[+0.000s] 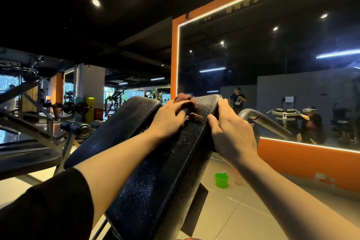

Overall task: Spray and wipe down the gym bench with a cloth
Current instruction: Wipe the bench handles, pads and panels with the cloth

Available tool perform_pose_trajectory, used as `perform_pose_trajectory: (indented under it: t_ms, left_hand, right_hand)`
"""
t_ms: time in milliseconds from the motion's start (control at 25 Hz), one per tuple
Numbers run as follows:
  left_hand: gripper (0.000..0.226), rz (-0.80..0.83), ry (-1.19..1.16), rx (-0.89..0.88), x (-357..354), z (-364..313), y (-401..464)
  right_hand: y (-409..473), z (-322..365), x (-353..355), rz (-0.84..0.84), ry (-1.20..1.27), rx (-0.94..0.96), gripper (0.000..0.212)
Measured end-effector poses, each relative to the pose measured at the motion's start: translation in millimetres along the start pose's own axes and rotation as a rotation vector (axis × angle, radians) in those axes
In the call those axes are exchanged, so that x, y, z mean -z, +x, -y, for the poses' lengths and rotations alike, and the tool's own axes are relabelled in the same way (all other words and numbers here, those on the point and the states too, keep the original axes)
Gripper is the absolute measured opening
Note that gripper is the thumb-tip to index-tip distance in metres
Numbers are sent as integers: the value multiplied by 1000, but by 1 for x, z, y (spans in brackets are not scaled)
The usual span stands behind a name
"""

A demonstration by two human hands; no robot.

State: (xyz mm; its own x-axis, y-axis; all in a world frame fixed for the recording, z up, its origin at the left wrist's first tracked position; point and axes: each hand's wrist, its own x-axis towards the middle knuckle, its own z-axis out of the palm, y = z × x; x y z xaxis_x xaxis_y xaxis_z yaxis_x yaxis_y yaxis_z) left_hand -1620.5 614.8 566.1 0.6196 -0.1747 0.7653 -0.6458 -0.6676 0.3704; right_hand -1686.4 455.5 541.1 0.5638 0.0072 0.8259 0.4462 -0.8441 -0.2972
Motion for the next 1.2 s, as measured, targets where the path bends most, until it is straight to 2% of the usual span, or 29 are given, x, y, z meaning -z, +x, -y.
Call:
perform_pose_trajectory:
  t_ms: [40, 80, 240, 360, 400, 480, 560, 600, 680, 800, 880, 1000, 1040, 1200]
  left_hand:
    - [36, 3, 13, 95, -1, 1, 8]
    - [36, 17, 6, 109, -6, -5, 15]
    - [33, 26, -160, -177, -22, -43, 16]
    - [35, -2, -189, -274, -18, -21, 3]
    - [36, -5, -156, -253, -15, -9, 2]
    - [34, -4, -64, -88, -7, 9, 11]
    - [33, 29, -12, 92, -4, 7, 26]
    - [33, 47, -34, 104, -6, -3, 30]
    - [35, 66, -114, -14, -10, -21, 22]
    - [40, 109, -152, -225, -4, -11, -10]
    - [41, 59, -108, -131, 5, 12, -14]
    - [34, 18, -73, 208, 6, 28, 1]
    - [32, 24, -78, 204, 3, 21, 4]
    - [39, 78, -170, -175, -1, -17, -19]
  right_hand:
    - [1, 0, -1, 1, -10, -7, 51]
    - [1, 0, -1, 0, -16, -12, 51]
    - [2, -3, -1, -12, 23, -10, 41]
    - [1, -3, 1, -19, 40, 8, 36]
    - [1, -2, 1, -15, 19, 13, 40]
    - [0, 0, 0, -8, -21, 14, 45]
    - [1, 0, -1, -10, -41, 11, 48]
    - [1, -1, -2, -7, -47, 4, 49]
    - [3, -3, -2, 1, -48, -1, 48]
    - [1, -3, -3, -4, -43, 18, 43]
    - [2, -3, -4, -8, -49, 17, 45]
    - [2, -2, -3, -12, -79, 18, 48]
    - [1, -1, -3, -12, -89, 18, 48]
    - [1, -2, -4, 0, -77, 13, 49]
